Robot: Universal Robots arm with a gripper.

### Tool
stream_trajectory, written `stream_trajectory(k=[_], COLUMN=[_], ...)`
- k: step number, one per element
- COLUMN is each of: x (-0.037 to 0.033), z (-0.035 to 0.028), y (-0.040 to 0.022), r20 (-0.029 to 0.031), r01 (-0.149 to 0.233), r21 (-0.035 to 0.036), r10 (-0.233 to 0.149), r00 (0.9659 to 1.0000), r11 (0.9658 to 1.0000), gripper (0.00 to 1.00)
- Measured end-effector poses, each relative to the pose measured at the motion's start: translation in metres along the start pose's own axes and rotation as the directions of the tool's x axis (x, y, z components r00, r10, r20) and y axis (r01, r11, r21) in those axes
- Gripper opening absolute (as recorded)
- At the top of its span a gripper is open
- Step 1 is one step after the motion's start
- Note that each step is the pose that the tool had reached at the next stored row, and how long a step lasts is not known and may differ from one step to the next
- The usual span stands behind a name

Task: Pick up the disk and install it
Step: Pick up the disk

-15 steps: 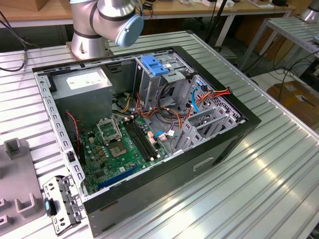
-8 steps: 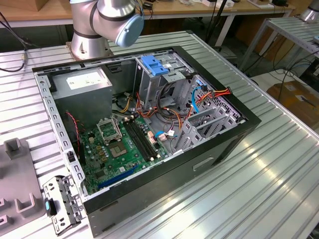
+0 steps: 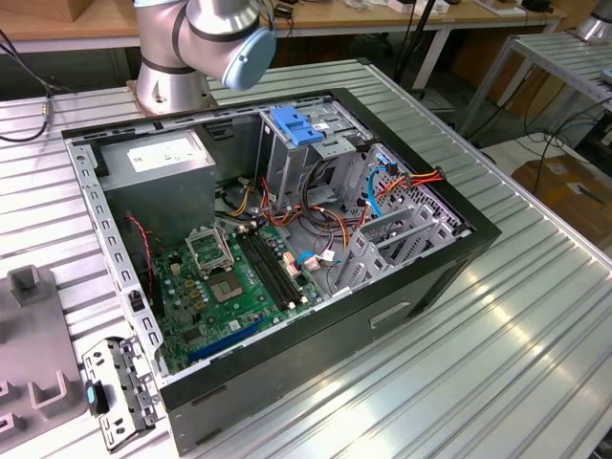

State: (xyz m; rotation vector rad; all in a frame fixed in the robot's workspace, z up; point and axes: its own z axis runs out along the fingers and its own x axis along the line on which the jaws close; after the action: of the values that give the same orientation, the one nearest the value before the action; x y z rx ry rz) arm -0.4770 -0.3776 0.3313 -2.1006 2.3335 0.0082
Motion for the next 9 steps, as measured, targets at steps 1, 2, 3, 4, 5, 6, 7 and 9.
stream_trajectory(k=[1,2,3,4,5,6,7,9], x=[0.0,0.0,0.0,0.0,0.0,0.0001,0.0001,0.0001], z=[0.0015,0.0039,0.0056,0.0075,0.0094,0.0114,0.0128,0.0172], y=[0.0,0.0,0.0,0.0,0.0001,0.0003,0.0003,0.0005], r20=[0.0,0.0001,0.0002,0.0005,0.001,0.0015,0.002,0.0037], r01=[0.002,0.004,0.006,0.007,0.008,0.009,0.01,0.013], r21=[0.0,0.0001,0.0001,0.0,0.0,-0.0001,-0.0002,-0.0003], r10=[-0.002,-0.004,-0.006,-0.007,-0.008,-0.009,-0.01,-0.013], r00=[1.0,1.0,1.0,1.0,1.0,1.0,0.9999,0.9999], r11=[1.0,1.0,1.0,1.0,1.0,1.0,0.9999,0.9999], gripper=[0.66,0.66,0.66,0.66,0.66,0.66,0.66,0.57])
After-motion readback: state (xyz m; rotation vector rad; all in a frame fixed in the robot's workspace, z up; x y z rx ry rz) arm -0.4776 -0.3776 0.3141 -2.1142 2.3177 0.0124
